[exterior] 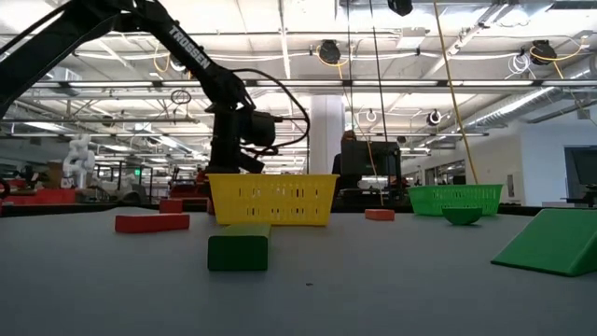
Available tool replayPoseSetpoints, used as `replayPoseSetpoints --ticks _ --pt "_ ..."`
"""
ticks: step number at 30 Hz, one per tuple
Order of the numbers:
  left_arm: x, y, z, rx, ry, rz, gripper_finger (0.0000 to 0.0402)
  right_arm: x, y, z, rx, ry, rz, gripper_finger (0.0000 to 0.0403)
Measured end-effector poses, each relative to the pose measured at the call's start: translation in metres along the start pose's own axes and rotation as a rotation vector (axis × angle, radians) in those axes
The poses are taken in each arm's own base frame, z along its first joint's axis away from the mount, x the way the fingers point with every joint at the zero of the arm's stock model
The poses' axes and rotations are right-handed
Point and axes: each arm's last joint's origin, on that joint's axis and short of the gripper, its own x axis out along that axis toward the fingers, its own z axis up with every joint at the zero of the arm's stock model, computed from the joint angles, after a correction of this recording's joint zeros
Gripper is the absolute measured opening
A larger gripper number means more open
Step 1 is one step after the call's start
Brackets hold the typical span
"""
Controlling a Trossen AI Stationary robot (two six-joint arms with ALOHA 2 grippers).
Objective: Sort & place blocks by color
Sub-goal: Put the orange block into the yellow basket
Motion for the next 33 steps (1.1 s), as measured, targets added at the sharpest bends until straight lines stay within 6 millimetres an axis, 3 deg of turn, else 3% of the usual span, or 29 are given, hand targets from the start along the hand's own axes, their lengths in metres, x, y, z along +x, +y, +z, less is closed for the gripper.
replayPoseSetpoints --ticks 5,10,18,26,29,33 --pt "0.001 -0.004 0.002 0.002 0.003 -0.004 0.0203 0.000 -0.001 -0.001 -0.001 0.008 -0.006 0.0228" --pt "0.001 -0.008 0.003 -0.020 0.010 -0.026 0.0133 0.000 -0.001 -0.001 -0.007 0.006 -0.007 0.0228" --pt "-0.023 -0.007 0.013 -0.093 0.041 -0.057 0.0131 0.000 -0.001 0.000 -0.060 0.003 -0.009 0.0228" --pt "-0.109 0.004 0.021 -0.228 -0.024 -0.164 0.0131 -0.001 -0.006 0.006 -0.118 -0.023 -0.022 0.0228" --pt "-0.148 -0.006 0.026 -0.277 -0.119 -0.269 0.0131 -0.008 -0.007 0.012 -0.142 -0.067 -0.016 0.0228" --pt "-0.192 -0.037 0.037 -0.256 -0.209 -0.321 0.0131 -0.029 -0.010 0.029 -0.160 -0.195 0.005 0.0228"
